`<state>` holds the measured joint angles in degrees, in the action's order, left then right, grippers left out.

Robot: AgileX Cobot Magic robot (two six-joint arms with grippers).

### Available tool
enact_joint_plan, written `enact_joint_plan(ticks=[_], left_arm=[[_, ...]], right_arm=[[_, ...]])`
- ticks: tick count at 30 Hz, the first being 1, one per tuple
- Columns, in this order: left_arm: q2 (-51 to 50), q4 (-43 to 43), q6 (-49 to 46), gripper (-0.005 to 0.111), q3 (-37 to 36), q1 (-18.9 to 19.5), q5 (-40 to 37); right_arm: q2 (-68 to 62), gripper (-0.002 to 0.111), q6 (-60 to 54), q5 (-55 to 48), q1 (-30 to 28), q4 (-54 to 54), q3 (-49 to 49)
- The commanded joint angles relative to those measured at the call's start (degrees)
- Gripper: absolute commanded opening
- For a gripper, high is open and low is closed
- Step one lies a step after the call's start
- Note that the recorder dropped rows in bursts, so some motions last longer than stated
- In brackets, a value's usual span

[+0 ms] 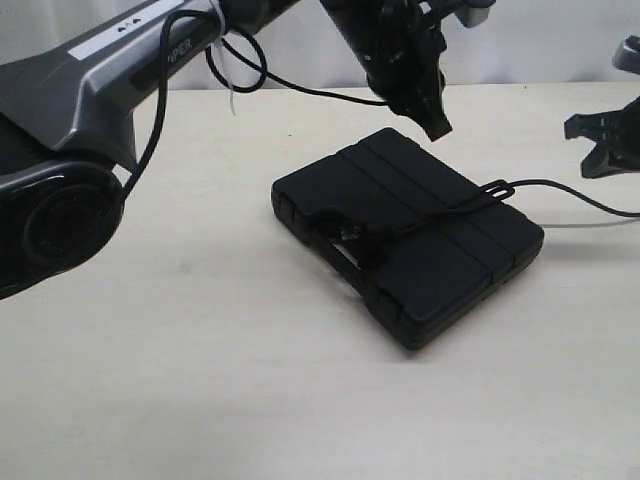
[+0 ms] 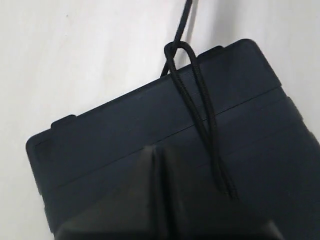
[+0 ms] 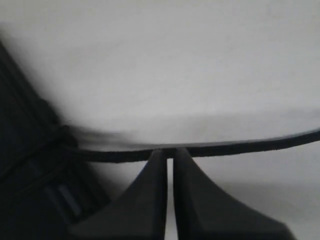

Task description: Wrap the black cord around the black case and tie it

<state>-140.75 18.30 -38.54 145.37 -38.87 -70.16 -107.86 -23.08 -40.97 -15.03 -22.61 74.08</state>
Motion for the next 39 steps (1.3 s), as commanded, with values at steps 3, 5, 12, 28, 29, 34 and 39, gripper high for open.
enact_joint_plan(ticks=[3, 5, 12, 28, 29, 34, 39], left_arm=[[0.69, 0.62, 3.83, 0.000, -0.02, 0.25, 0.20], [0.82, 1.24, 4.85, 0.000, -0.02, 0.13, 0.20], [0.92, 3.77, 6.02, 0.000, -0.02, 0.24, 0.20], [5.19, -1.87, 9.86, 0.000, -0.02, 0.24, 0.20], [5.50, -1.87, 9.86, 0.000, -0.02, 0.24, 0.20], [5.44, -1.76, 10.14, 0.000, -0.06, 0.24, 0.20], [5.44, -1.76, 10.24, 0.000, -0.06, 0.24, 0.20]], right_arm=[[-0.35, 0.004, -7.44, 0.62, 3.60, -1.80, -5.67], [-0.76, 0.004, -7.68, 4.41, 4.89, -1.80, -7.11], [-4.22, 0.004, -13.08, 9.00, 13.79, -1.80, -8.82], [-1.37, 0.004, -18.91, 6.99, 30.20, -1.75, -7.48], [-0.12, 0.004, -18.91, 6.51, 30.20, -1.27, -7.48], [5.10, 0.004, -19.73, -1.18, 30.20, 2.17, -7.48], [8.72, 0.010, -6.18, -5.28, 30.20, 21.89, -7.79]])
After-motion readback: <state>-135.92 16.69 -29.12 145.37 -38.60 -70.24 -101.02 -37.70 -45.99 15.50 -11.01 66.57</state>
